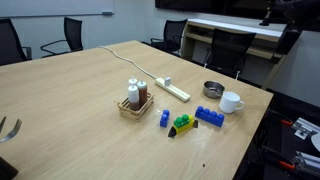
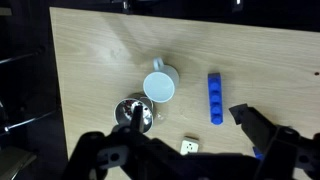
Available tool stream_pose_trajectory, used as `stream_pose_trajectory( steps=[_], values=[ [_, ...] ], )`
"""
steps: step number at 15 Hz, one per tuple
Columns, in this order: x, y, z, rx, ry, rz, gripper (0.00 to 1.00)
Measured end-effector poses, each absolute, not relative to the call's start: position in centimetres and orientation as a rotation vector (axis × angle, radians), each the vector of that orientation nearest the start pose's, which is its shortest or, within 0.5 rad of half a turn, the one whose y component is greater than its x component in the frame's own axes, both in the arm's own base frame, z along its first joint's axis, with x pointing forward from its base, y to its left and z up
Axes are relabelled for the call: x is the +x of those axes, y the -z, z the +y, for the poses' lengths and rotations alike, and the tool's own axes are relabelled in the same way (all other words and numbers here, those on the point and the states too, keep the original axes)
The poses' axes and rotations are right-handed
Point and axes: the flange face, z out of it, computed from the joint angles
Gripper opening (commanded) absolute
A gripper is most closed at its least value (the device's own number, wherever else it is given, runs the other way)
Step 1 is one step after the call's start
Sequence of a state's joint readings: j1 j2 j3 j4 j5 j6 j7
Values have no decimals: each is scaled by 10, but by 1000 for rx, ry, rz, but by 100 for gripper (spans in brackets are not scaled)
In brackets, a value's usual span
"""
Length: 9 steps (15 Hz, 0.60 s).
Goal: Take the green building block and put it on the table
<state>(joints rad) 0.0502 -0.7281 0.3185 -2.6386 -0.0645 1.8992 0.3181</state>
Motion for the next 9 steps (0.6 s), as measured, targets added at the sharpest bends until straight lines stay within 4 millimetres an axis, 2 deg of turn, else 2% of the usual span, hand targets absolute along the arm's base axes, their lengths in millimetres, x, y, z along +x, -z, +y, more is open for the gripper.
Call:
stream_pose_trajectory(
  steps=[3,5,9],
  values=[
    [311,-455,116,-3409,73,12,100],
    [312,-447,120,-3403,37,-20,100],
    [330,-405,141,-3307,-109,-173,100]
  ],
)
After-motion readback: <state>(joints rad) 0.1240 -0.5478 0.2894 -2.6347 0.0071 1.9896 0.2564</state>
